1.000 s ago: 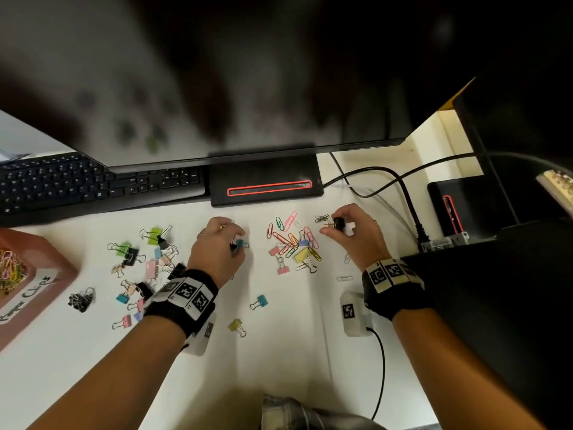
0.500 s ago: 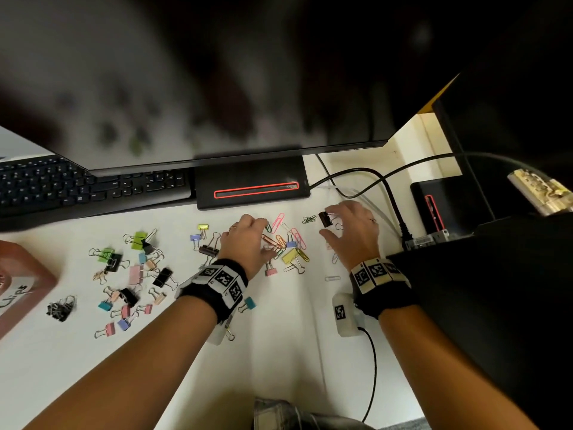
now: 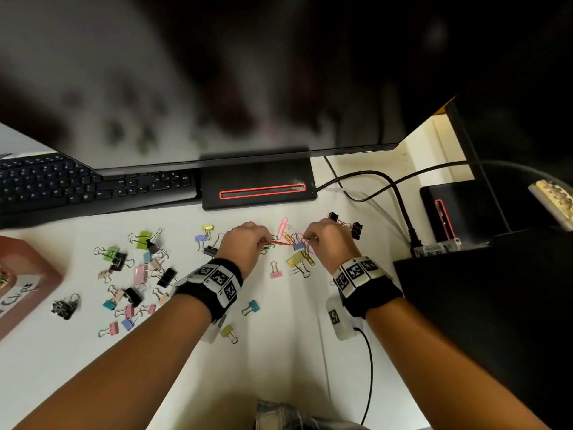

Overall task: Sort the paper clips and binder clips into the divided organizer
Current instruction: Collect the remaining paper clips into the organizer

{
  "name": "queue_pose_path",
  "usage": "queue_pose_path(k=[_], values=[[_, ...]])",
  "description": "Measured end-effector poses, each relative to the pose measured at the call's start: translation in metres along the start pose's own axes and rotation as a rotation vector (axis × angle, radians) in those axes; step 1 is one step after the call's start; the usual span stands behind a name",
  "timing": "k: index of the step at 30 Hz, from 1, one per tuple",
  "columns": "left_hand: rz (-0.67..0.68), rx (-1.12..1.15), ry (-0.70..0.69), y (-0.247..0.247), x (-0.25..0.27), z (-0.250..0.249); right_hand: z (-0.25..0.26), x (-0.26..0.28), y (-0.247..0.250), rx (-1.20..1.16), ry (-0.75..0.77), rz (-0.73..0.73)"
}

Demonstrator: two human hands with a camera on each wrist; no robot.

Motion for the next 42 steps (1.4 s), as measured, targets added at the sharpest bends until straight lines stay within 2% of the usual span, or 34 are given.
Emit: queue_pose_path(k=[3, 5, 9, 14, 19, 24, 28, 32, 37, 39, 42], values=[[-0.002, 0.006, 0.009, 0.001, 0.001, 0.005, 0.001, 0.005, 0.012, -0.11, -0.015, -0.16], [-0.005, 0.011, 0.021, 0.003, 0.002, 0.007, 0.001, 0.003, 0.014, -0.15, -0.037, -0.188], [0.028, 0.005, 0.05, 0.004, 0.003, 0.009, 0.017, -0.012, 0.002, -0.196, -0.017, -0.085], [0.04, 0.059, 0.09, 0.008, 0.004, 0.016, 0.044, -0.028, -0.018, -0.074, 0.097, 0.104], [-0.021, 0.187, 0.115, 0.023, 0.007, 0.021, 0.054, -0.03, -0.03, -0.015, 0.182, 0.163], [-0.061, 0.285, 0.158, 0.038, 0.01, 0.025, 0.051, -0.026, -0.032, 0.012, 0.181, 0.167], [0.015, 0.207, 0.112, 0.032, 0.012, 0.023, 0.048, -0.025, -0.037, -0.009, 0.124, 0.198], [0.096, 0.031, 0.031, 0.013, 0.006, 0.013, 0.044, -0.022, -0.033, -0.063, 0.091, 0.177], [0.149, -0.134, 0.005, 0.003, -0.007, 0.005, 0.031, -0.011, -0.017, -0.218, 0.029, 0.024], [0.158, -0.159, -0.017, 0.004, -0.011, 0.0, 0.034, -0.008, -0.013, -0.273, 0.042, -0.008], [0.164, -0.182, -0.014, 0.008, -0.015, 0.0, 0.052, -0.011, -0.015, -0.188, 0.15, 0.062]])
Point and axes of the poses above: each hand's wrist, its own x-axis away from the middle knuckle, its own y-axis out of the back of the hand, z = x × y, the point moved 8 cm from there along -x, towards the middle knuckle, and after that the axes turned 10 degrees about y, right-handed, at the moved point
